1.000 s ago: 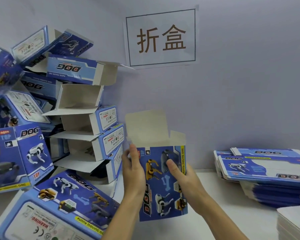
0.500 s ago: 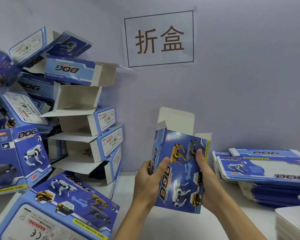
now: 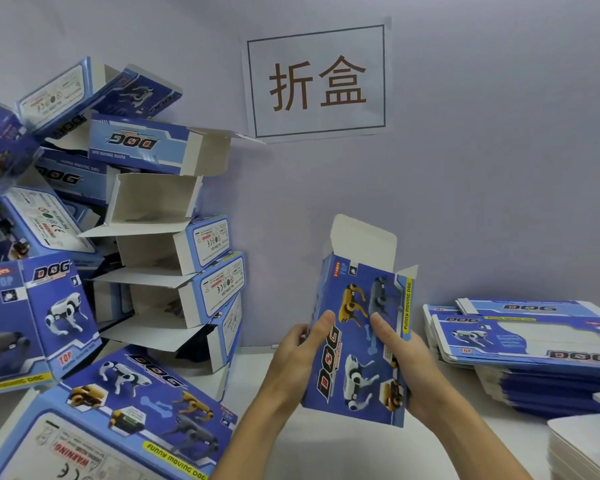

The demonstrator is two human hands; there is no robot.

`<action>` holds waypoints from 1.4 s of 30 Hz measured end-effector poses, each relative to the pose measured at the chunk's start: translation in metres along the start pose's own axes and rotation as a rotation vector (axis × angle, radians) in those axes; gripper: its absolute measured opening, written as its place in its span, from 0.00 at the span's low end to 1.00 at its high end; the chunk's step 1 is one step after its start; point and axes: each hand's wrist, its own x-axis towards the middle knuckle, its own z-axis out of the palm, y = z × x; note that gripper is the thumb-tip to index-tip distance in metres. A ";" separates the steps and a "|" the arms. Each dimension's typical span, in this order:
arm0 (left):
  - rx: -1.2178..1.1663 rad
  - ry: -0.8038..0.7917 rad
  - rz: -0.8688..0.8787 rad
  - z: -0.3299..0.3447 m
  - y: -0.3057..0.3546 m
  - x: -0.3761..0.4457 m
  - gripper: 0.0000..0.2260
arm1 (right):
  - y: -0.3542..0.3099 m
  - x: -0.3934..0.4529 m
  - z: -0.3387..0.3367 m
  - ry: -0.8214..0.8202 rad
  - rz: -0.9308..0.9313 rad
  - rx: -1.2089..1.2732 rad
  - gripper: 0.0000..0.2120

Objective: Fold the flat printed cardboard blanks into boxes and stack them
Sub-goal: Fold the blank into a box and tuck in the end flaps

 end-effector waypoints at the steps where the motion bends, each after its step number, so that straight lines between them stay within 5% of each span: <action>1: 0.013 -0.049 -0.011 0.001 0.002 -0.001 0.33 | -0.001 0.000 -0.002 0.022 0.000 -0.008 0.32; 11: -0.027 0.139 0.022 -0.005 -0.002 0.001 0.30 | 0.004 0.002 0.006 0.033 0.003 0.045 0.29; 17: -0.022 0.052 -0.036 -0.001 0.007 -0.002 0.34 | 0.004 0.000 -0.006 0.004 -0.022 0.101 0.28; 23: 0.088 -0.213 -0.068 -0.021 0.013 -0.009 0.32 | 0.002 0.002 -0.014 0.057 -0.053 0.117 0.30; 28: 0.153 0.019 0.132 -0.014 0.009 -0.005 0.33 | 0.005 0.002 -0.006 0.007 -0.023 -0.005 0.28; 32: 0.562 0.326 0.347 -0.001 -0.004 0.003 0.37 | 0.007 -0.003 0.000 -0.073 0.027 0.042 0.20; 37: 1.045 0.455 0.577 0.014 -0.021 0.003 0.40 | 0.011 -0.005 0.004 -0.102 0.034 0.135 0.34; 42: 1.046 0.433 0.620 0.014 -0.032 0.004 0.38 | 0.012 -0.003 -0.006 -0.047 -0.006 0.185 0.47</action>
